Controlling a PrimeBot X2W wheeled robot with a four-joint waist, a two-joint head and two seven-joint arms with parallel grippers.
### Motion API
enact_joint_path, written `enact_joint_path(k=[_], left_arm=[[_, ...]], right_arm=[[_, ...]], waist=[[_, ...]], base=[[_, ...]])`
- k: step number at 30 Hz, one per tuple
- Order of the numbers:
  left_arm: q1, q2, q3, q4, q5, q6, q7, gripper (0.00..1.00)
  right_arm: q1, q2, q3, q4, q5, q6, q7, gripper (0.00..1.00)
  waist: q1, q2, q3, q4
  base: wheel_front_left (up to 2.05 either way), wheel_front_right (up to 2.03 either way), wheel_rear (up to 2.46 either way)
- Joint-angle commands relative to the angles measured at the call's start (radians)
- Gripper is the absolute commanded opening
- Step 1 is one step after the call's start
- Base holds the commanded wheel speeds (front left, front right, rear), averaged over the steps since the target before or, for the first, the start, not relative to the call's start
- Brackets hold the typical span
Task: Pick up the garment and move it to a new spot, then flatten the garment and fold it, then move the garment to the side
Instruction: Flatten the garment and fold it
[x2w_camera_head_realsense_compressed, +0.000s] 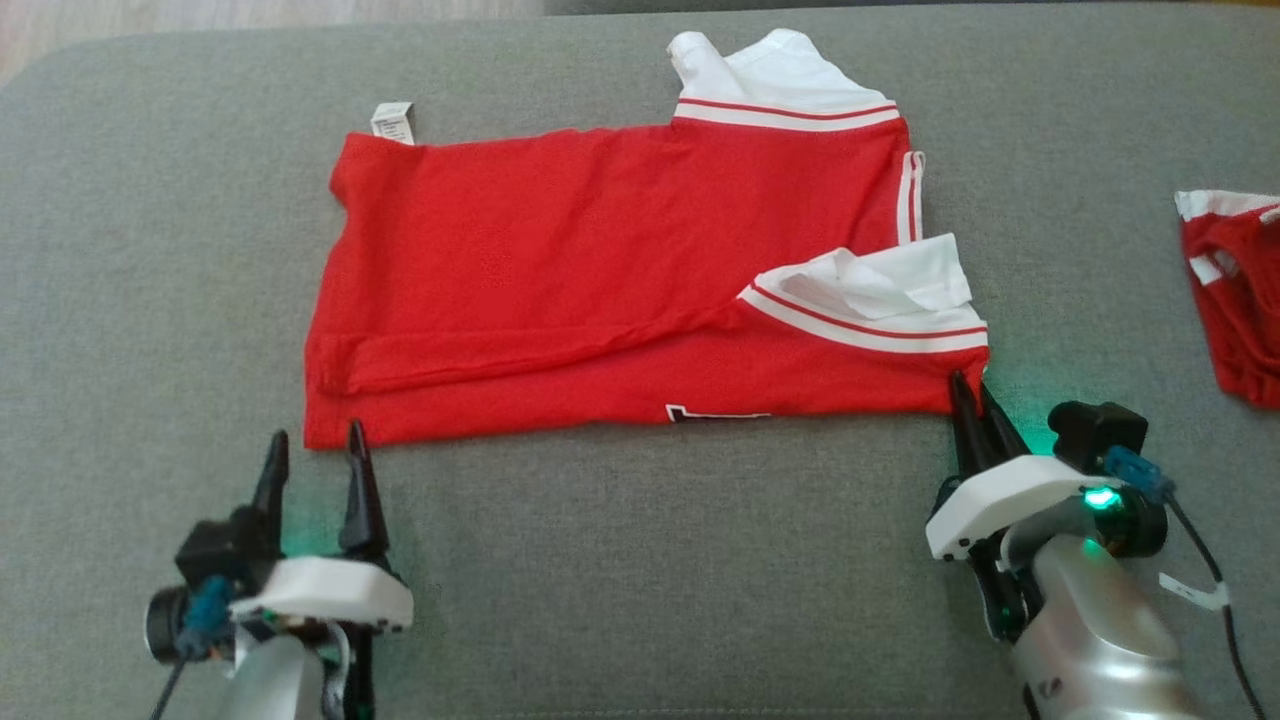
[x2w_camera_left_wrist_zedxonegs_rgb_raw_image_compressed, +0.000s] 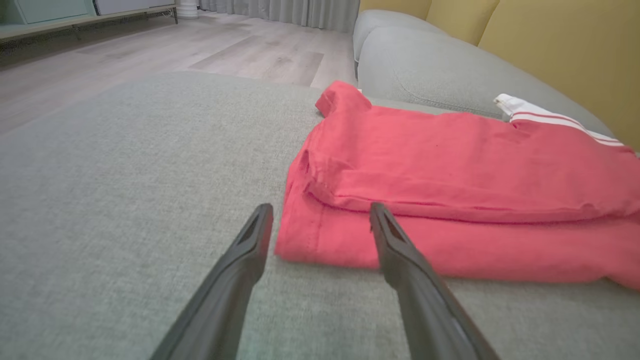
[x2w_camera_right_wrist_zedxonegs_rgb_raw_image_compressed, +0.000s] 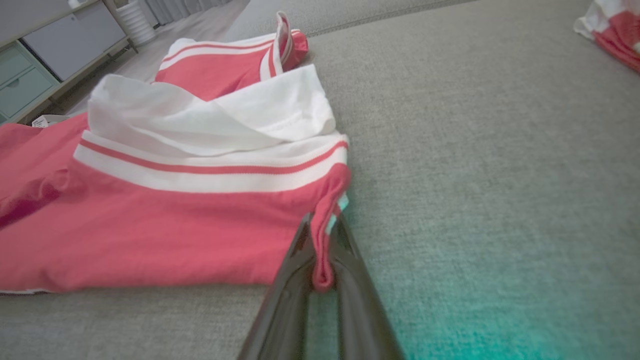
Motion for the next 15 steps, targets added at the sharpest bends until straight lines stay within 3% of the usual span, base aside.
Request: enact_joint_path(k=[1, 12, 13, 14, 15], left_arm=[[-0.046, 0.011, 0.045, -0.016, -0.006, -0.009, -0.005, 1.00], [-0.173, 0.011, 0.073, 0.294, -0.044, -0.043, -0.005, 1.00], [-0.181, 0.011, 0.073, 0.316, -0.042, -0.045, -0.005, 0.86], [-0.187, 0.011, 0.074, 0.331, -0.042, -0.048, -0.005, 0.36], [-0.192, 0.011, 0.073, 0.339, -0.040, -0.052, -0.005, 0.00]], right_arm=[[0.013, 0.000, 0.022, -0.018, -0.003, -0.001, 0.002, 0.00], [0.016, 0.000, 0.068, -0.096, 0.040, -0.001, 0.002, 0.00], [0.016, 0.000, 0.070, -0.101, 0.043, -0.001, 0.002, 0.00], [0.015, 0.000, 0.070, -0.106, 0.045, -0.001, 0.002, 0.00], [0.015, 0.000, 0.071, -0.112, 0.049, -0.001, 0.002, 0.00]], waist=[[0.0000, -0.0001, 0.006, -0.006], [0.0000, -0.0001, 0.046, -0.026], [0.0000, -0.0001, 0.046, -0.027], [0.0000, -0.0001, 0.045, -0.026], [0.0000, -0.0001, 0.043, -0.026]], base=[[0.00, 0.00, 0.00], [0.00, 0.00, 0.00], [0.00, 0.00, 0.00], [0.00, 0.00, 0.00], [0.00, 0.00, 0.00]])
